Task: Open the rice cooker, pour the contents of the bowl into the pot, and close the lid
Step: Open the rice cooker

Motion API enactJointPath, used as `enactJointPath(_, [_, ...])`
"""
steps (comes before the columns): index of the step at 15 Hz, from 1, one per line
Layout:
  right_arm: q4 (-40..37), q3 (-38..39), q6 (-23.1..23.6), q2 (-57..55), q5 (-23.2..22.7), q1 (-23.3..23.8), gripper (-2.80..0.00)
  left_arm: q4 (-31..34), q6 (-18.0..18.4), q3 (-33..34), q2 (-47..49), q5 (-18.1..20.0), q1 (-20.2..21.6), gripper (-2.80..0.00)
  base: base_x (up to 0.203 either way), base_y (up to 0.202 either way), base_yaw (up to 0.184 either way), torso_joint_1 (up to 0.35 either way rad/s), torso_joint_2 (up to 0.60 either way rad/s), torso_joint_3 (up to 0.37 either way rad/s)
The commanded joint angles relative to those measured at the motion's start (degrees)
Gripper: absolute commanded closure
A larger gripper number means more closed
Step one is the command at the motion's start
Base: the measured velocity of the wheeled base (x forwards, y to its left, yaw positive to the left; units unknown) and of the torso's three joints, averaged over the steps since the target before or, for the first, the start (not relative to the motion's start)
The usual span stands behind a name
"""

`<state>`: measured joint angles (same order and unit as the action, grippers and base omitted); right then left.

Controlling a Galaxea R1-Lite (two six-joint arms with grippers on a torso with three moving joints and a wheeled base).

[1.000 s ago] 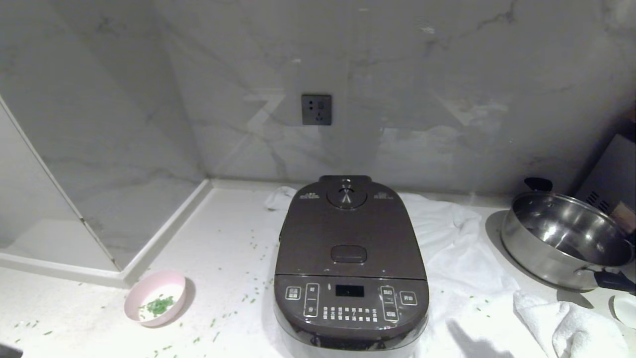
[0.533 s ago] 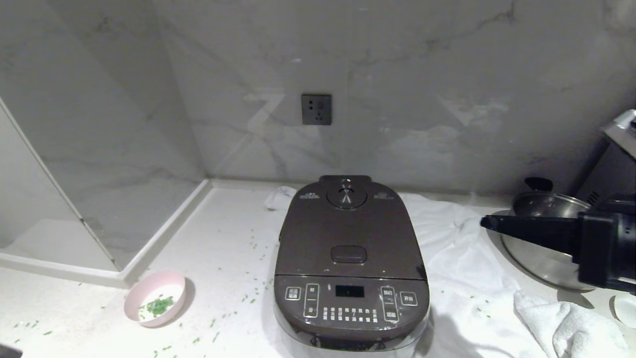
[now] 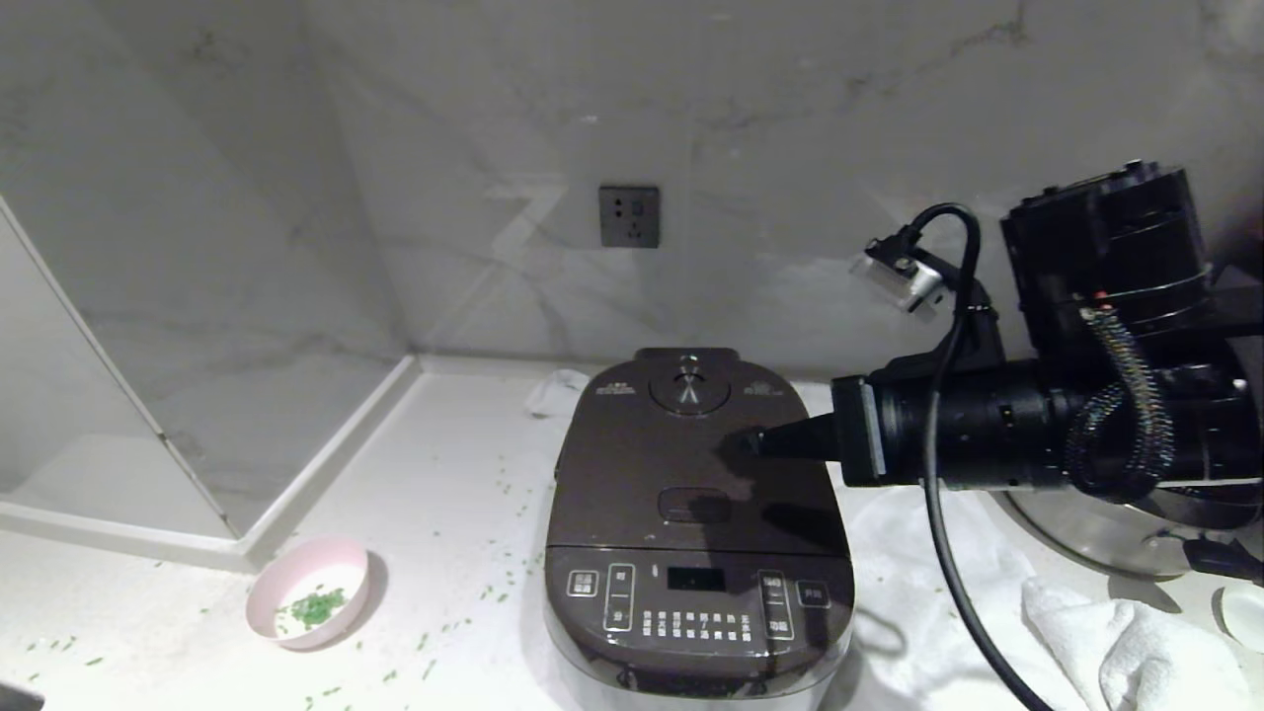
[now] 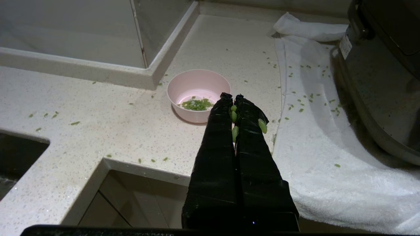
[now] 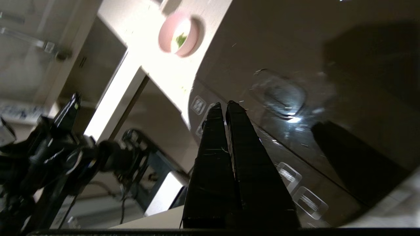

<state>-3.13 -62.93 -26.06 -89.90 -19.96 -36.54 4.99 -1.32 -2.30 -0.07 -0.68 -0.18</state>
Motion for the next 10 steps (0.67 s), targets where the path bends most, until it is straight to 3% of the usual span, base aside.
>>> enactJointPath(1, [-0.18, -1.94, -0.57, -6.99, -3.59, -1.36, 0.0, 0.02, 0.0, 0.02, 0.04, -0.02, 0.01, 0.0, 0.0, 0.0, 0.0, 0.0, 0.0, 0.0])
enactJointPath(4, [-0.05, -3.32, -2.81, -10.98, -5.42, -3.5, 0.0, 0.02, 0.0, 0.02, -0.01, -0.02, 0.01, 0.0, 0.0, 0.0, 0.0, 0.0, 0.0, 0.0])
enactJointPath(10, [-0.12, -2.75, -2.51, -11.44, -2.59, -3.54, 0.0, 0.02, 0.0, 0.02, 0.03, -0.02, 0.01, 0.0, 0.0, 0.0, 0.0, 0.0, 0.0, 0.0])
